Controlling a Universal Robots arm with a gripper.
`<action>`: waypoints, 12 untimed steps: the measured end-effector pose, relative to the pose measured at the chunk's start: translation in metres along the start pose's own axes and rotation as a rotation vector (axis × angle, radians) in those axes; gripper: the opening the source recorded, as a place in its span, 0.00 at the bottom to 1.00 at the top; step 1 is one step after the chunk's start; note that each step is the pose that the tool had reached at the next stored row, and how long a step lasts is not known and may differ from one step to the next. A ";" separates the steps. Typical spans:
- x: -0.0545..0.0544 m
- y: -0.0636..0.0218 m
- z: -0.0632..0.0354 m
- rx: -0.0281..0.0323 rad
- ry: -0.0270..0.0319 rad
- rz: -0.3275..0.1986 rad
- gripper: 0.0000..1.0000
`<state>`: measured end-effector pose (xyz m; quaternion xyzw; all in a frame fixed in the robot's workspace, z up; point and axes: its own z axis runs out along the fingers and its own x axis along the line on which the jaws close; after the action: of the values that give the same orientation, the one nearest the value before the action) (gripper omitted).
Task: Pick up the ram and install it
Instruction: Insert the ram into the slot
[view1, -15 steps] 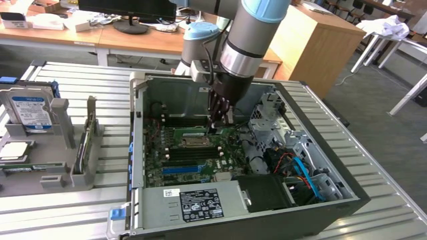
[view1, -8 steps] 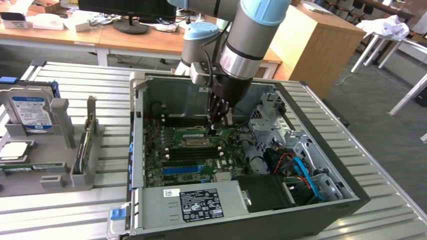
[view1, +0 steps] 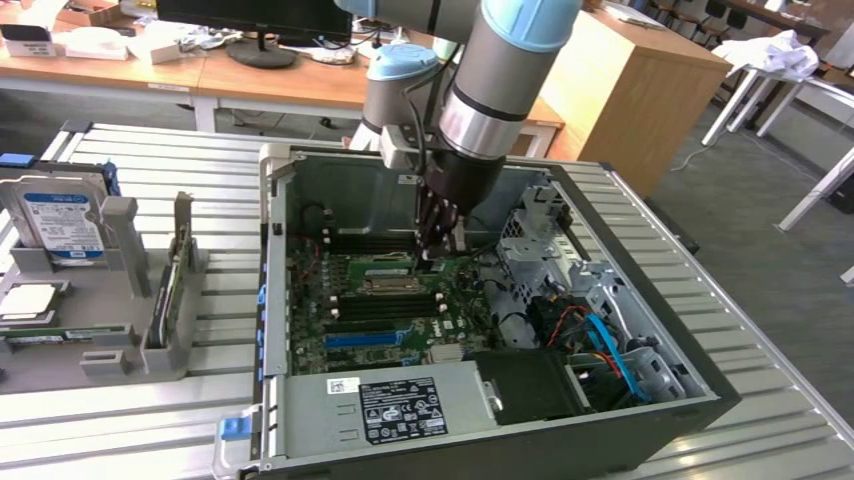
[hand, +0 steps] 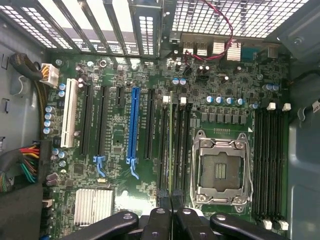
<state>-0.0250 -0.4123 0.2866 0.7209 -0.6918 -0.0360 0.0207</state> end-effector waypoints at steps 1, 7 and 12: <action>0.000 0.0000 0.0000 0.0000 0.0000 0.000 0.12; 0.003 0.0002 0.0000 -0.0002 0.0002 0.000 0.12; 0.003 -0.0002 0.0045 -0.0001 0.0001 0.000 0.12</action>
<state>-0.0250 -0.4150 0.2821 0.7209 -0.6918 -0.0360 0.0208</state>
